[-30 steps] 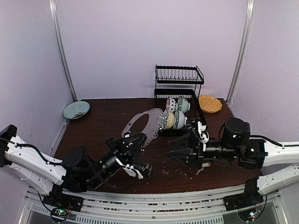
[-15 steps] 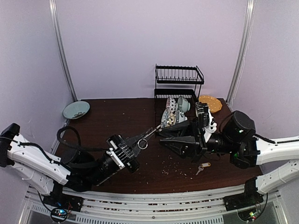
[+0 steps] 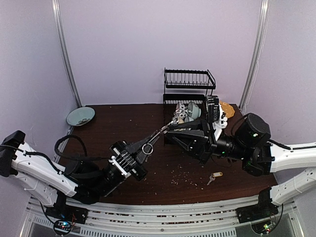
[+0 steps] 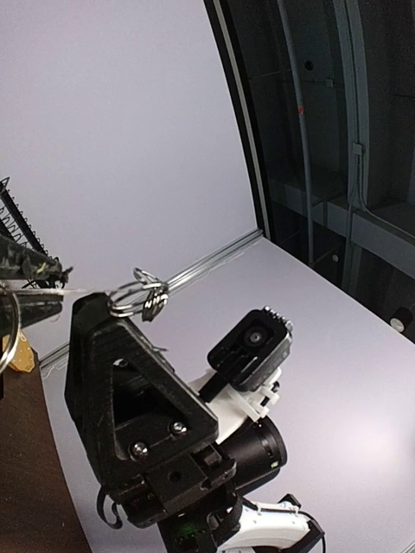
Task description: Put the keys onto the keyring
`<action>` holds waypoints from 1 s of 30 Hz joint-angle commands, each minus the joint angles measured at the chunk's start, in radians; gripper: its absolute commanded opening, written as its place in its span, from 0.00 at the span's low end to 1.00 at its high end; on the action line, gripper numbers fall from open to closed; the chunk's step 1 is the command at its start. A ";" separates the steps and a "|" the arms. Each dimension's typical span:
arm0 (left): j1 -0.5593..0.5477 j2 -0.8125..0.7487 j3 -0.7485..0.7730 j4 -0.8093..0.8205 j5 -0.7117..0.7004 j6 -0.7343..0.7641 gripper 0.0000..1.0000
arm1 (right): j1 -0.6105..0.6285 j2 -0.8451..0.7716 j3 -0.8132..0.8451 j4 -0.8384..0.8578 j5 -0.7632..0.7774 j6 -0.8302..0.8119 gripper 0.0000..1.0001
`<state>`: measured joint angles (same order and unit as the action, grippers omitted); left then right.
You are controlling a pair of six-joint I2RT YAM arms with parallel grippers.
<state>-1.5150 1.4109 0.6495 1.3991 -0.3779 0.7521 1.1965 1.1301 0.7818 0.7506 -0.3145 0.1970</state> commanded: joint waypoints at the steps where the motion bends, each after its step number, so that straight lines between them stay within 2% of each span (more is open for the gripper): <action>1: -0.011 0.034 0.020 0.108 -0.020 0.091 0.00 | 0.001 0.010 0.044 0.060 -0.056 0.031 0.24; 7: -0.014 0.083 0.035 0.127 -0.060 0.146 0.00 | 0.002 0.025 0.063 0.052 -0.122 0.034 0.26; 11: -0.016 0.103 0.039 0.134 -0.088 0.191 0.00 | 0.003 0.023 0.054 0.077 -0.109 0.058 0.22; 14: -0.016 0.112 0.034 0.157 -0.123 0.239 0.00 | 0.003 0.016 0.038 0.084 -0.070 0.071 0.12; 16: -0.018 0.109 0.029 0.155 -0.134 0.259 0.00 | 0.002 0.014 0.038 0.068 -0.026 0.069 0.01; 17: -0.018 0.105 0.029 0.154 -0.138 0.264 0.00 | 0.003 0.014 0.039 0.056 -0.011 0.062 0.00; 26: -0.025 0.053 0.009 0.155 -0.170 0.272 0.00 | 0.003 0.003 0.041 -0.076 0.053 0.002 0.00; 30: -0.025 -0.027 -0.001 0.082 -0.171 0.237 0.00 | 0.003 0.003 0.081 -0.260 0.076 -0.089 0.00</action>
<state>-1.5288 1.4761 0.6552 1.4727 -0.5591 1.0069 1.1988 1.1435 0.8173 0.6807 -0.3042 0.2016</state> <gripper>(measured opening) 0.046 0.018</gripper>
